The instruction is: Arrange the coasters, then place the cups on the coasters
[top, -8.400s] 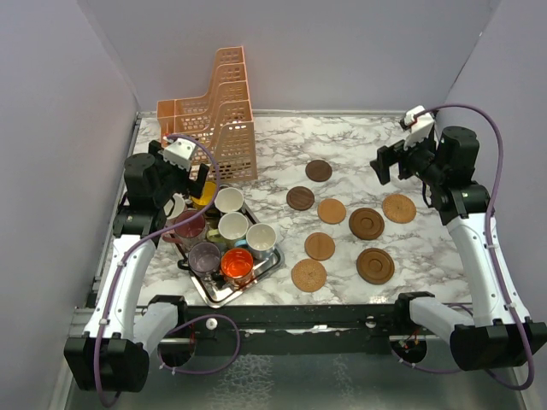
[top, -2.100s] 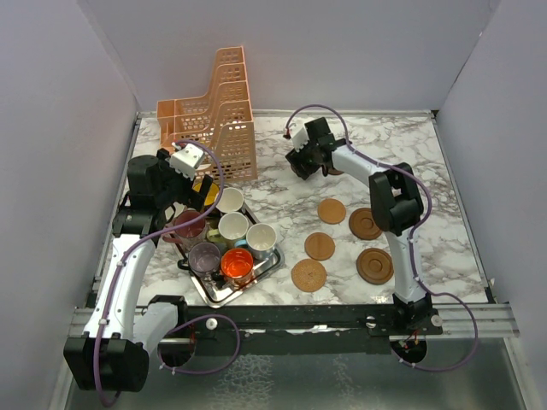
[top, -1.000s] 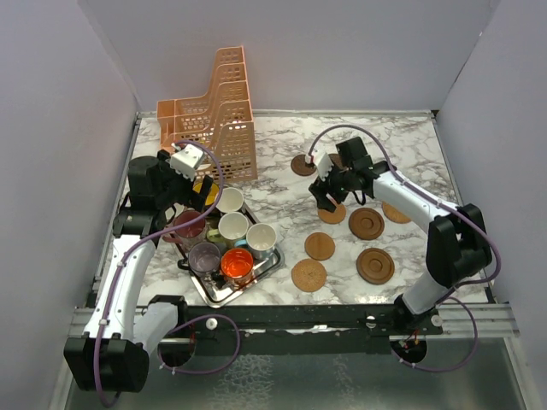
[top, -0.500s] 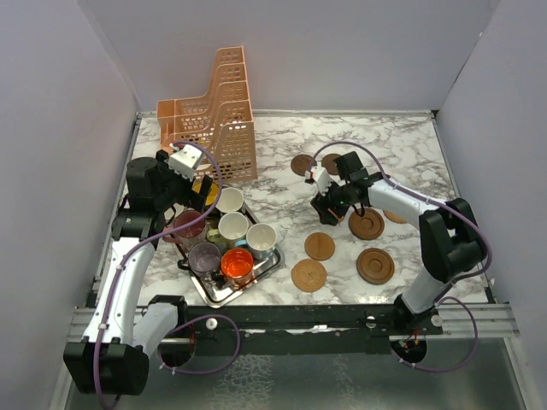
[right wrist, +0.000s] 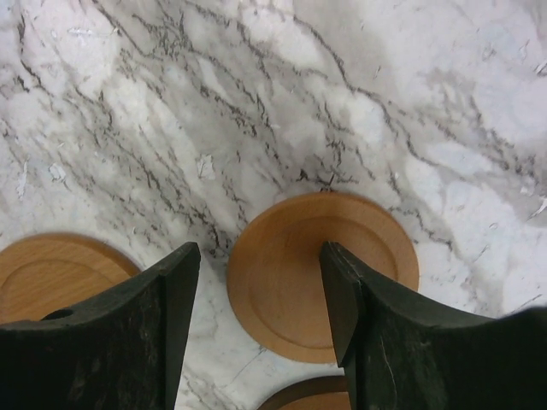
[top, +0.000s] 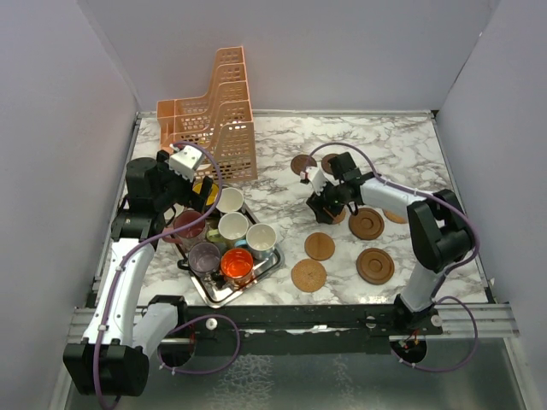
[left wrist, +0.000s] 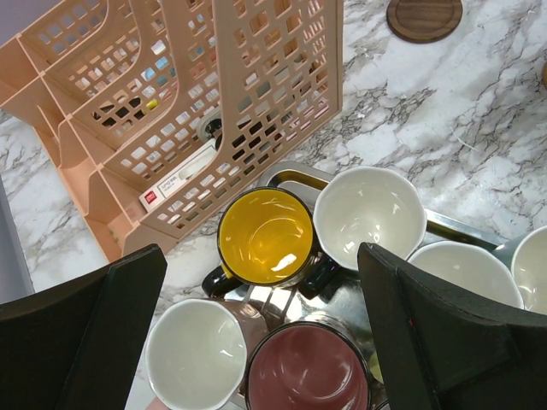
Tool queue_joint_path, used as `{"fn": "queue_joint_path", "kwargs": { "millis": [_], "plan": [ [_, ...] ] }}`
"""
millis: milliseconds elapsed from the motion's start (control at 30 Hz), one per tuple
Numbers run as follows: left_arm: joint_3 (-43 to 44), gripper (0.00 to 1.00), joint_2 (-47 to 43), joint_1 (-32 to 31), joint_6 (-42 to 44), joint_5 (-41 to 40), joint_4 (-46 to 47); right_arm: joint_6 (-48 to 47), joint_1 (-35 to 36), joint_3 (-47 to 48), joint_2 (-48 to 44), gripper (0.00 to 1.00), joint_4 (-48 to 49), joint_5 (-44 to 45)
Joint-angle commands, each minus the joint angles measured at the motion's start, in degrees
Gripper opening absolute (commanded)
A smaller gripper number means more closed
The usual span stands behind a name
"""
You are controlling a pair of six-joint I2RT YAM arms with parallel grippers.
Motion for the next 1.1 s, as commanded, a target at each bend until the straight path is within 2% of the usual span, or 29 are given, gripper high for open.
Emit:
{"fn": "queue_joint_path", "kwargs": {
  "millis": [0, 333, 633, 900, 1067],
  "plan": [
    [0.66, 0.99, -1.29, 0.20, -0.20, 2.20, 0.98, -0.43, 0.55, 1.91, 2.68, 0.59, 2.32, 1.65],
    [0.57, 0.99, -0.90, 0.20, -0.04, 2.53, 1.01, -2.77, 2.57, 2.73, 5.73, 0.55, 4.75, 3.23],
    [0.91, 0.99, -0.63, 0.19, -0.06, 2.57, 0.96, -1.05, 4.91, 9.33, 9.97, 0.50, 5.68, 3.58],
    [0.94, 0.99, -1.07, 0.28, 0.17, 2.34, 0.72, 0.08, 5.03, 17.08, 15.69, 0.49, 3.71, 1.61],
    [0.98, 0.99, -1.08, 0.37, 0.28, 2.24, 0.69, 0.06, 5.78, 18.66, 17.06, 0.49, 3.17, 1.88]
  ]
}}
